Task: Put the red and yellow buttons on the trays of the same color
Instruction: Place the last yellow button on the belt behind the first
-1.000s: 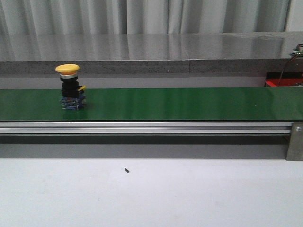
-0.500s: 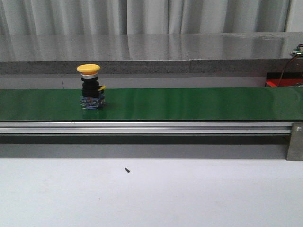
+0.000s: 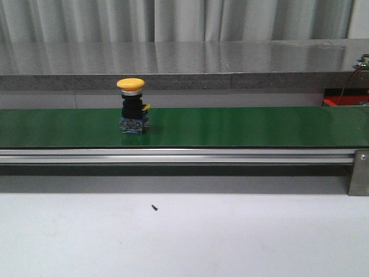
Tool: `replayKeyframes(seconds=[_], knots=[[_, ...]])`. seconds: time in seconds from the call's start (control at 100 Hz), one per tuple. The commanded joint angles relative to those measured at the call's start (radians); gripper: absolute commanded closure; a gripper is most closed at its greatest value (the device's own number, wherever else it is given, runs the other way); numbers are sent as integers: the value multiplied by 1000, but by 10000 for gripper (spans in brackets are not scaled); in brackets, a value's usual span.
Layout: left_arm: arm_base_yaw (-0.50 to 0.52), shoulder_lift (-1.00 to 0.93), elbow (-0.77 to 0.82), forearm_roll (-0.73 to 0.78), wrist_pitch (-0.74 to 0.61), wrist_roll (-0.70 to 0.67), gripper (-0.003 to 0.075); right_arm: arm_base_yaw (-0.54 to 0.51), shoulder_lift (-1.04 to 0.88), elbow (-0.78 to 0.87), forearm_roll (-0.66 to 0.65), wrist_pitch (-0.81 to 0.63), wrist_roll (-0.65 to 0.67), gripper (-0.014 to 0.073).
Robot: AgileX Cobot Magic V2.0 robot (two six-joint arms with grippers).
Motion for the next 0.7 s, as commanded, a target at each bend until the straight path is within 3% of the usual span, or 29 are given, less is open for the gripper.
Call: replayKeyframes(seconds=[0.0,0.33,0.69], knots=[[-42,-68,56,-36,-108,17,739,0,-18,-27,0,-56,-2,653],[-158,-69,232,-47,-287,18,739,0,-18,-27,0,-56,-2,653],[-164,-19,242,-123,-336,18,739,0,-18,-27,0,-56,-2,653]])
